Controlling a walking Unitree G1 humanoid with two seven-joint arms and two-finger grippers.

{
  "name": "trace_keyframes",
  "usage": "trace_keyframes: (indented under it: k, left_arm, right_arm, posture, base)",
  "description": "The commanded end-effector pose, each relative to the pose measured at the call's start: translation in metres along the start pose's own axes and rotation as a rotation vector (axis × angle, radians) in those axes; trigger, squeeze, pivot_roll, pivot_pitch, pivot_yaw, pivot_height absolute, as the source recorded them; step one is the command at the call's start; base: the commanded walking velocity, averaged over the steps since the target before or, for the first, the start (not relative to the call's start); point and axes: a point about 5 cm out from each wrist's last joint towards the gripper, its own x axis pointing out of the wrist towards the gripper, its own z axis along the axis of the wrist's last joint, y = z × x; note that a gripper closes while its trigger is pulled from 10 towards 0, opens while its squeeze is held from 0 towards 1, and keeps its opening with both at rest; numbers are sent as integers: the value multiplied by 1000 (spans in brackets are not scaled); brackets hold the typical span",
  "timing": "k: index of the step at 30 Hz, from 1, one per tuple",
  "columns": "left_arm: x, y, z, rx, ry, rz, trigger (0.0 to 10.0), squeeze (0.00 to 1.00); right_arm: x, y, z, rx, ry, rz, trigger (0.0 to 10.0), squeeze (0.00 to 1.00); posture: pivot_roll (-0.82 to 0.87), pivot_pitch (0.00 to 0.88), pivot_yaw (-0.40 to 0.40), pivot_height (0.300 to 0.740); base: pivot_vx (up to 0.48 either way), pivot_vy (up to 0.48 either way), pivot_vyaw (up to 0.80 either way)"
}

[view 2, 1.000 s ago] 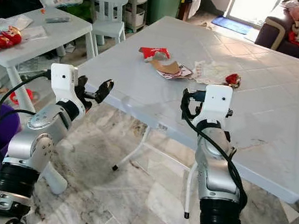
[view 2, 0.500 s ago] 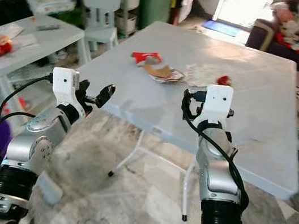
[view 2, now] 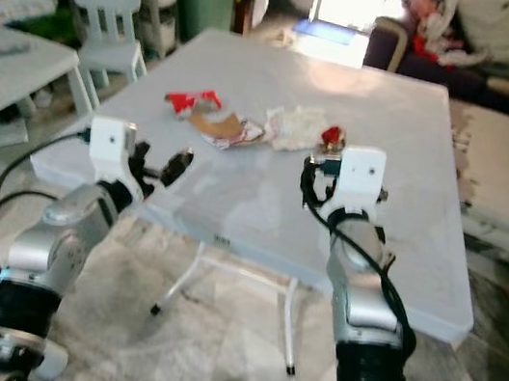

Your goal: Picking trash to rubbish bin

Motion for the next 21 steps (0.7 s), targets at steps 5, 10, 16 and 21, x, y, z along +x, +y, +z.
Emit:
trace_keyframes:
  k: [5, 10, 16, 21]
  left_arm:
    - [3, -7, 0, 7, 9, -15, 10000, 0]
    - [2, -5, -1, 15, -2, 22, 10000, 0]
    - [0, -12, -8, -2, 8, 43, 10000, 0]
    - [-1, -17, -12, -9, 15, 44, 10000, 0]
  right_arm:
    - [-1, -6, 3, -5, -8, -15, 10000, 0]
    - [-2, -3, 3, 0, -9, 10, 10000, 0]
    - [-1, 1, 4, 4, -11, 34, 10000, 0]
    - [0, 4, 5, 5, -15, 50, 10000, 0]
  posture:
    - [-4, 0, 1, 740]
    - [1, 0, -6, 740]
    - [5, 0, -13, 740]
    - [5, 0, -16, 740]
  base:
    - [0, 0, 0]
    - [0, 0, 0]
    - [0, 0, 0]
    - [0, 0, 0]
